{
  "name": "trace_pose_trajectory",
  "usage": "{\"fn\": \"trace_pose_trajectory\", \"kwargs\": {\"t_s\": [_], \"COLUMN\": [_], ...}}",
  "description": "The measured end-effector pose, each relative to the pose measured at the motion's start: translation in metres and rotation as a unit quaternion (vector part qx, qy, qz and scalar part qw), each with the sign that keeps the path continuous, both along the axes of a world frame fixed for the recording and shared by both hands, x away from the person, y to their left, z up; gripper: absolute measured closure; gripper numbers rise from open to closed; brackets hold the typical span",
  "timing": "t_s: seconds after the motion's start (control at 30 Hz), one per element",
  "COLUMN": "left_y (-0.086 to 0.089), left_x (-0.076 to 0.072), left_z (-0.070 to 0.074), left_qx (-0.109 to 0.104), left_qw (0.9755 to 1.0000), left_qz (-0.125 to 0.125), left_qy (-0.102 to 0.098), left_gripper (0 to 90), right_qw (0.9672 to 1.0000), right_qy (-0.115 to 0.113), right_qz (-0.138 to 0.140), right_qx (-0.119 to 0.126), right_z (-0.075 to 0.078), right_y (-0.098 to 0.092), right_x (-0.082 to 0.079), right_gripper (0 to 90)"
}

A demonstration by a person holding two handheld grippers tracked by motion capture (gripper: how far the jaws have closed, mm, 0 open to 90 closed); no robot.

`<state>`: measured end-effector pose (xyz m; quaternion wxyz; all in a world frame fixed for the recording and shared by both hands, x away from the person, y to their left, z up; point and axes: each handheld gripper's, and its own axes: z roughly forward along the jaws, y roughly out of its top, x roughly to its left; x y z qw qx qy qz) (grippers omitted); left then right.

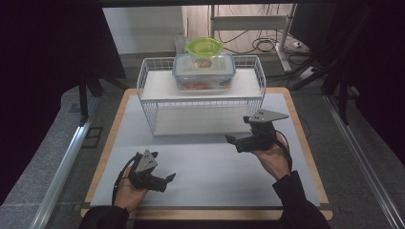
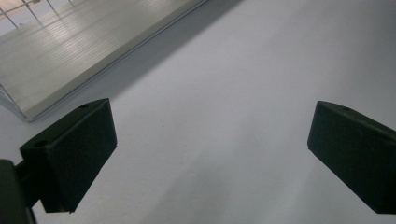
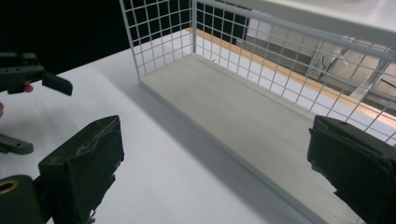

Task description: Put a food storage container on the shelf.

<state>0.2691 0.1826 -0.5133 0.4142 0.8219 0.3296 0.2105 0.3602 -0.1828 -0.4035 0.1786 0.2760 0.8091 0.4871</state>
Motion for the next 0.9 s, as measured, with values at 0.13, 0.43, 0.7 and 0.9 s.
{"fn": "trace_pose_trajectory", "kwargs": {"t_s": [0.13,0.43,0.7,0.9], "left_y": [0.001,0.001,0.001,0.000], "left_x": [0.000,0.000,0.000,0.000], "left_z": [0.000,0.000,0.000,-0.001], "left_qx": [-0.002,0.000,-0.002,0.005], "left_qw": [1.0000,1.0000,1.0000,1.0000], "left_qz": [0.003,0.004,0.004,0.003], "left_qy": [0.000,0.000,0.000,0.000], "left_gripper": [1.0,0.9,0.8,0.8], "right_qw": [1.0000,0.9994,0.9995,0.9990], "right_qy": [0.008,0.032,0.027,0.028], "right_qz": [-0.003,-0.010,-0.015,-0.025], "right_qx": [0.005,0.003,-0.011,-0.023], "right_z": [-0.008,-0.031,-0.045,-0.055], "right_y": [-0.003,-0.020,-0.032,-0.040], "right_x": [-0.006,-0.016,-0.027,-0.035], "right_gripper": [3.8,3.0,0.0,0.0]}}
